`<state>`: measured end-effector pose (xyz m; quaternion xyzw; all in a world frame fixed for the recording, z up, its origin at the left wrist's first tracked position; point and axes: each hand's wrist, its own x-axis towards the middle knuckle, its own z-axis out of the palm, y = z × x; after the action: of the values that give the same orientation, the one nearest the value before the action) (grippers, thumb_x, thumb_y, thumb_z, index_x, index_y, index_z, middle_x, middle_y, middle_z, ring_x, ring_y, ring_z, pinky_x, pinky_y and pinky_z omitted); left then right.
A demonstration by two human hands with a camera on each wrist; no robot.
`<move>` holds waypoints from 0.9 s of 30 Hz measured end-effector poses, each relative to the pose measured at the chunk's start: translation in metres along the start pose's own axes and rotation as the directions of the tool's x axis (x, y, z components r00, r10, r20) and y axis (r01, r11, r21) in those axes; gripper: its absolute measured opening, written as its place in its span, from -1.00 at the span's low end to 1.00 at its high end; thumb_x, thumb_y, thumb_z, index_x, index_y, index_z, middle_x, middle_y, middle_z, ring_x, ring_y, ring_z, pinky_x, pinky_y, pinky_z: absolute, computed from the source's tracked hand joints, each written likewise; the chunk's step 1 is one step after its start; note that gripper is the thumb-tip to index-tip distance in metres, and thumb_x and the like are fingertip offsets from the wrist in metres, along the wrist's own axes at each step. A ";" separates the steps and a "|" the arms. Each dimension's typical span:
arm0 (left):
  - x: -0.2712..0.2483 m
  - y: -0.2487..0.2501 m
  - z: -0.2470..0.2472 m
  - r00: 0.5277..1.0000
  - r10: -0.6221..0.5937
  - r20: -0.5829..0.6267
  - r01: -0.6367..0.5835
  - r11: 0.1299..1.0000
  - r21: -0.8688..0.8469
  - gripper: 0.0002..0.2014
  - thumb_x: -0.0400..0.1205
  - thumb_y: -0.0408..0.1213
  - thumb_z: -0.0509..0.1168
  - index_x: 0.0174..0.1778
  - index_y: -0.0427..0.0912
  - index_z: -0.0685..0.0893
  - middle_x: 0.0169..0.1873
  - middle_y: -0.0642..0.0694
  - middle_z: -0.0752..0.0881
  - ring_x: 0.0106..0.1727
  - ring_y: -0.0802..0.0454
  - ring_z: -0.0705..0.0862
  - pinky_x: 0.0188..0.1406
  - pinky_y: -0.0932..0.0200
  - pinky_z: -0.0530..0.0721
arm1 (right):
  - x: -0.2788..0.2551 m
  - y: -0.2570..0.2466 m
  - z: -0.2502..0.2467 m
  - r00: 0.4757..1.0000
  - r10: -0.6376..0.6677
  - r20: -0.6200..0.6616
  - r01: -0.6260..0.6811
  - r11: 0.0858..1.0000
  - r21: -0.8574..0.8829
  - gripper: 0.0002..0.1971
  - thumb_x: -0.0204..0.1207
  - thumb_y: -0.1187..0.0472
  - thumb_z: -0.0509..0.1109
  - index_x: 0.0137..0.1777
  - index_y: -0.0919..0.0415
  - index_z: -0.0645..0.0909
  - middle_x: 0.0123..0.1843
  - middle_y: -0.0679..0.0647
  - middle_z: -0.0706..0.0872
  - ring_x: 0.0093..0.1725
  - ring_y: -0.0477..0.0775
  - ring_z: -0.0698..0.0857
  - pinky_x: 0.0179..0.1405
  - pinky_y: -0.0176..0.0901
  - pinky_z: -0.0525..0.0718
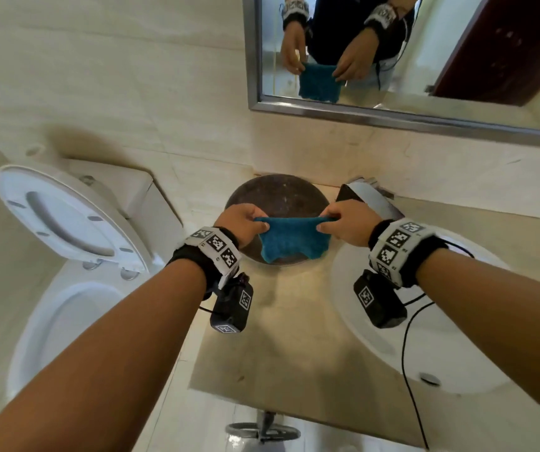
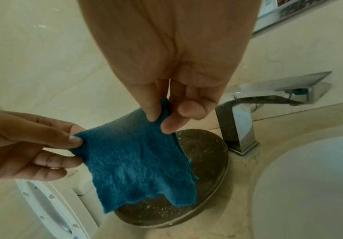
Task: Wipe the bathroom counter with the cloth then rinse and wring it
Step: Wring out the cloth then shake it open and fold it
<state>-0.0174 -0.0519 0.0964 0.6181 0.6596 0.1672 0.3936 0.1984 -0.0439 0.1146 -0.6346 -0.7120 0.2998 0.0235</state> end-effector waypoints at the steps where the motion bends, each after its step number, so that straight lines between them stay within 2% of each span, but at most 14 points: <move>1: 0.005 -0.005 0.000 1.000 -0.025 0.013 0.026 1.000 -0.018 -0.91 0.59 -0.33 0.32 -0.04 -0.20 0.70 -0.12 -0.10 0.71 -0.02 -0.03 0.67 0.10 0.10 0.62 | 0.005 0.000 0.005 1.000 0.004 0.006 -0.004 1.000 -0.008 -0.81 0.56 0.11 0.35 0.10 0.11 0.68 -0.09 0.03 0.71 -0.02 0.04 0.67 -0.05 -0.20 0.53; 2: 0.009 -0.007 -0.001 0.998 -0.056 0.030 0.057 0.997 -0.048 -0.94 0.59 -0.34 0.32 -0.09 -0.17 0.69 -0.12 -0.14 0.74 0.00 -0.07 0.71 0.15 0.03 0.67 | 0.010 -0.001 0.008 1.000 0.006 0.013 -0.006 1.000 -0.005 -0.80 0.58 0.14 0.33 0.15 0.13 0.67 -0.03 0.06 0.72 -0.02 0.03 0.68 -0.04 -0.24 0.56; 5: 0.024 -0.012 0.000 0.990 -0.127 0.060 0.132 0.988 -0.086 -0.94 0.57 -0.34 0.32 -0.16 -0.12 0.69 -0.17 -0.18 0.76 0.03 -0.14 0.75 0.16 -0.07 0.70 | 0.027 -0.001 0.014 0.997 0.053 0.049 -0.056 0.997 0.060 -0.78 0.62 0.25 0.25 0.21 0.16 0.61 -0.03 0.05 0.67 -0.25 -0.15 0.64 -0.36 -0.49 0.51; 6: 0.032 -0.013 0.000 0.991 -0.125 0.047 0.128 0.988 -0.083 -0.94 0.56 -0.34 0.32 -0.14 -0.13 0.70 -0.16 -0.17 0.76 0.03 -0.14 0.75 0.18 -0.08 0.69 | 0.034 -0.001 0.015 0.997 0.065 0.048 -0.070 0.993 0.094 -0.79 0.62 0.26 0.25 0.21 0.18 0.60 -0.02 0.07 0.68 -0.24 -0.13 0.65 -0.33 -0.45 0.55; 8: 0.046 -0.013 0.000 0.994 -0.110 -0.004 0.109 0.992 -0.057 -0.89 0.55 -0.35 0.32 -0.05 -0.15 0.71 -0.11 -0.16 0.76 0.04 -0.11 0.72 0.20 -0.03 0.67 | 0.049 0.001 0.015 0.998 0.066 0.013 -0.068 0.981 0.179 -0.77 0.61 0.28 0.26 0.21 0.23 0.60 0.02 0.15 0.72 -0.09 0.02 0.72 -0.05 -0.18 0.70; 9: 0.051 -0.013 -0.001 0.994 -0.106 -0.036 0.104 0.993 -0.048 -0.86 0.55 -0.35 0.31 -0.01 -0.16 0.71 -0.08 -0.15 0.75 0.04 -0.09 0.71 0.19 0.02 0.66 | 0.057 0.002 0.015 0.998 0.060 -0.008 -0.057 0.977 0.206 -0.77 0.60 0.28 0.26 0.21 0.22 0.62 0.03 0.17 0.73 -0.01 0.08 0.73 0.09 -0.07 0.70; 10: 0.057 -0.012 -0.001 0.992 -0.101 -0.071 0.098 0.994 -0.047 -0.85 0.56 -0.36 0.30 0.01 -0.16 0.71 -0.09 -0.13 0.74 0.03 -0.08 0.69 0.15 0.08 0.64 | 0.064 0.003 0.014 0.998 0.049 -0.034 -0.041 0.977 0.209 -0.78 0.59 0.27 0.27 0.19 0.20 0.63 0.05 0.16 0.74 0.04 0.10 0.72 0.16 -0.05 0.67; 11: 0.062 -0.011 -0.002 0.990 -0.093 -0.105 0.088 0.995 -0.051 -0.84 0.56 -0.36 0.29 0.02 -0.16 0.71 -0.11 -0.11 0.72 0.01 -0.06 0.68 0.09 0.12 0.62 | 0.070 0.004 0.012 0.997 0.039 -0.062 -0.027 0.981 0.194 -0.77 0.58 0.25 0.29 0.19 0.17 0.64 0.04 0.11 0.73 0.06 0.08 0.70 0.17 -0.11 0.63; 13: 0.071 -0.009 0.001 0.985 -0.075 -0.157 0.064 0.995 -0.072 -0.83 0.56 -0.37 0.29 0.01 -0.17 0.72 -0.15 -0.08 0.70 -0.01 -0.07 0.66 0.00 0.15 0.57 | 0.079 0.008 0.009 0.992 0.021 -0.122 -0.002 0.989 0.149 -0.76 0.57 0.22 0.32 0.20 0.13 0.65 -0.02 0.01 0.69 0.01 -0.01 0.62 0.05 -0.26 0.49; 15: 0.078 -0.011 0.008 0.983 -0.070 -0.169 0.057 0.995 -0.082 -0.83 0.54 -0.39 0.31 0.01 -0.20 0.73 -0.11 -0.12 0.72 0.02 -0.09 0.66 0.02 0.15 0.56 | 0.086 0.014 0.010 0.989 0.015 -0.146 0.007 0.988 0.153 -0.76 0.56 0.20 0.34 0.20 0.11 0.66 -0.02 -0.02 0.66 -0.01 -0.05 0.57 0.00 -0.28 0.43; 18: 0.086 -0.024 0.027 0.985 -0.094 -0.144 0.087 0.995 -0.057 -0.88 0.54 -0.39 0.32 -0.05 -0.16 0.71 -0.08 -0.11 0.72 0.04 -0.06 0.65 0.09 0.14 0.55 | 0.095 0.027 0.027 0.995 0.033 -0.094 -0.016 0.984 0.180 -0.78 0.55 0.21 0.36 0.17 0.12 0.64 0.00 -0.02 0.65 0.05 -0.03 0.59 0.02 -0.28 0.46; 21: 0.089 -0.043 0.047 0.984 -0.130 -0.119 0.127 0.991 -0.031 -0.89 0.50 -0.37 0.35 -0.17 -0.05 0.65 -0.17 -0.03 0.69 0.01 -0.06 0.67 0.00 0.19 0.54 | 0.098 0.041 0.048 0.996 0.055 -0.075 -0.039 0.978 0.207 -0.87 0.52 0.23 0.38 0.04 0.09 0.60 -0.05 -0.02 0.62 0.01 -0.02 0.60 -0.03 -0.25 0.50; 23: 0.087 -0.053 0.057 0.985 -0.150 -0.090 0.148 0.989 -0.027 -0.88 0.49 -0.38 0.36 -0.17 -0.05 0.65 -0.20 0.00 0.67 -0.02 -0.05 0.67 -0.03 0.24 0.51 | 0.096 0.048 0.059 0.996 0.067 -0.057 -0.053 0.973 0.223 -0.90 0.49 0.25 0.40 -0.06 0.07 0.56 -0.08 0.00 0.63 -0.02 0.00 0.62 -0.06 -0.23 0.53; 27: 0.080 -0.061 0.065 0.987 -0.150 -0.052 0.150 0.989 -0.010 -0.87 0.49 -0.39 0.35 -0.18 -0.05 0.66 -0.18 -0.02 0.67 -0.03 -0.02 0.66 -0.04 0.27 0.50 | 0.088 0.055 0.077 0.998 0.054 -0.011 -0.051 0.977 0.207 -0.90 0.47 0.25 0.43 -0.07 0.10 0.59 0.00 0.05 0.71 0.03 0.04 0.66 0.08 -0.19 0.58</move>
<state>-0.0063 -0.0049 -0.0129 0.5609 0.7139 0.1557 0.3894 0.1987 0.0069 -0.0038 -0.6497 -0.6597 0.3675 0.0872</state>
